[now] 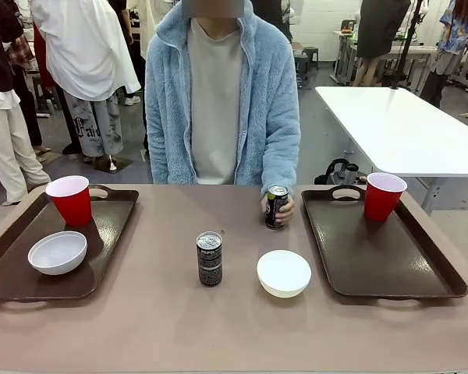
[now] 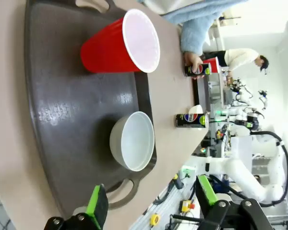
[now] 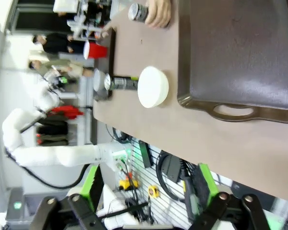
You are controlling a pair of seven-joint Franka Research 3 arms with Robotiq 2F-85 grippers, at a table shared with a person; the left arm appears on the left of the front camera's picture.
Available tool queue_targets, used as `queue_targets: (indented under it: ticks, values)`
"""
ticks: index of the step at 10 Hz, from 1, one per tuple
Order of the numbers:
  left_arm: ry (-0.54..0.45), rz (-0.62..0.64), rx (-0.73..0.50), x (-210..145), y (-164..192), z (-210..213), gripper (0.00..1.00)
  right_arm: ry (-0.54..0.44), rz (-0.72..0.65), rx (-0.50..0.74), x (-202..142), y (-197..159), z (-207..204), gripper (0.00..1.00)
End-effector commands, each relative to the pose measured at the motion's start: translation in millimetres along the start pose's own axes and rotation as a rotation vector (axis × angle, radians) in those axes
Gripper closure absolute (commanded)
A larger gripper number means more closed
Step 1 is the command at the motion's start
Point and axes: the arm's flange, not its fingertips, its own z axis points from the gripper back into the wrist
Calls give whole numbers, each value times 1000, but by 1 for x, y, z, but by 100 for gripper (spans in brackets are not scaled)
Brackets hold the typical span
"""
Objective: Prepare tableware on both trays.
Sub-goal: Pick up a Picnic Bowl from the table and place it on a Handle tray.
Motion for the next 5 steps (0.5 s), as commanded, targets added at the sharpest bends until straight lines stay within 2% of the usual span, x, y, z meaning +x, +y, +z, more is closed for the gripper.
queue_targets:
  ticks: [1,2,5]
  values:
    - [35,-25,3,1,-9,-15,3,64,60,-105,20,59,-17,0]
    - [35,-25,3,1,-9,-15,3,0,0,0,0,0,0,0]
    - [35,-25,3,1,-9,-15,3,0,0,0,0,0,0,0]
